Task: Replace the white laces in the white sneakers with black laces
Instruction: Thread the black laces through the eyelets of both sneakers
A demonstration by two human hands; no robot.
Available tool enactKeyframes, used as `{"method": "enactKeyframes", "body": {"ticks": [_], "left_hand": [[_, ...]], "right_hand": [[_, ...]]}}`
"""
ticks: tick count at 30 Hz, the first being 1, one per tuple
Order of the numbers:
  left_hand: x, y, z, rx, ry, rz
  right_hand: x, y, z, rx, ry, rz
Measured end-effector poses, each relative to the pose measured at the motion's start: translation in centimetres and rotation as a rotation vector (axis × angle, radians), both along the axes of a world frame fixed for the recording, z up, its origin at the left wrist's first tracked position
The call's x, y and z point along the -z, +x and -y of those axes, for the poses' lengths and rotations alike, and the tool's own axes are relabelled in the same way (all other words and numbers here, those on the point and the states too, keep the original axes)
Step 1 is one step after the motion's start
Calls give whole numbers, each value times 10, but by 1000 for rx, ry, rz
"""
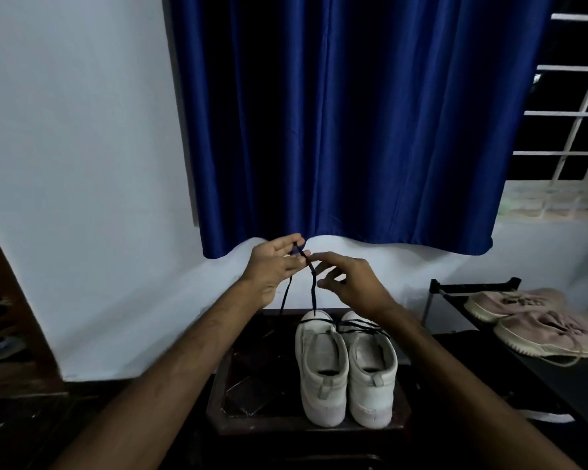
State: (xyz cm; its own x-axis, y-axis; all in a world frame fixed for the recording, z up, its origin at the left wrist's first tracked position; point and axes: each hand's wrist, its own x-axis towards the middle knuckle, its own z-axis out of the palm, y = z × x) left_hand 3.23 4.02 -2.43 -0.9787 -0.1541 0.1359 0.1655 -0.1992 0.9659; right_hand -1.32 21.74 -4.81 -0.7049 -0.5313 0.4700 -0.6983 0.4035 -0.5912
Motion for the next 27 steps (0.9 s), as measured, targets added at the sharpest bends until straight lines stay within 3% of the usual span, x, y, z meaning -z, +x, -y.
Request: {"method": "enactKeyframes", "body": {"ticks": [6, 11, 14, 16, 18, 20, 24, 27], "left_hand": [[10, -12, -8, 11, 150, 38], [15, -17, -17, 44, 226, 83], [15, -9, -23, 101, 136, 67], [17, -3, -27, 30, 55, 44], [26, 6, -33, -199, -175, 3], [47, 17, -42, -368, -625, -42], [92, 39, -70, -71, -1489, 140], [94, 47, -76, -80, -1777, 105]], "right_hand": [[2, -1, -8, -14, -126, -51], [8, -5, -10, 14, -111, -249], [10, -3, -10, 31, -230, -140], [13, -5, -11, 43, -315, -2], [15, -11, -14, 48, -478, 142], [15, -17, -20, 68, -689, 324], [17, -24, -32, 132, -840, 558], [22, -24, -40, 162, -781, 548]]}}
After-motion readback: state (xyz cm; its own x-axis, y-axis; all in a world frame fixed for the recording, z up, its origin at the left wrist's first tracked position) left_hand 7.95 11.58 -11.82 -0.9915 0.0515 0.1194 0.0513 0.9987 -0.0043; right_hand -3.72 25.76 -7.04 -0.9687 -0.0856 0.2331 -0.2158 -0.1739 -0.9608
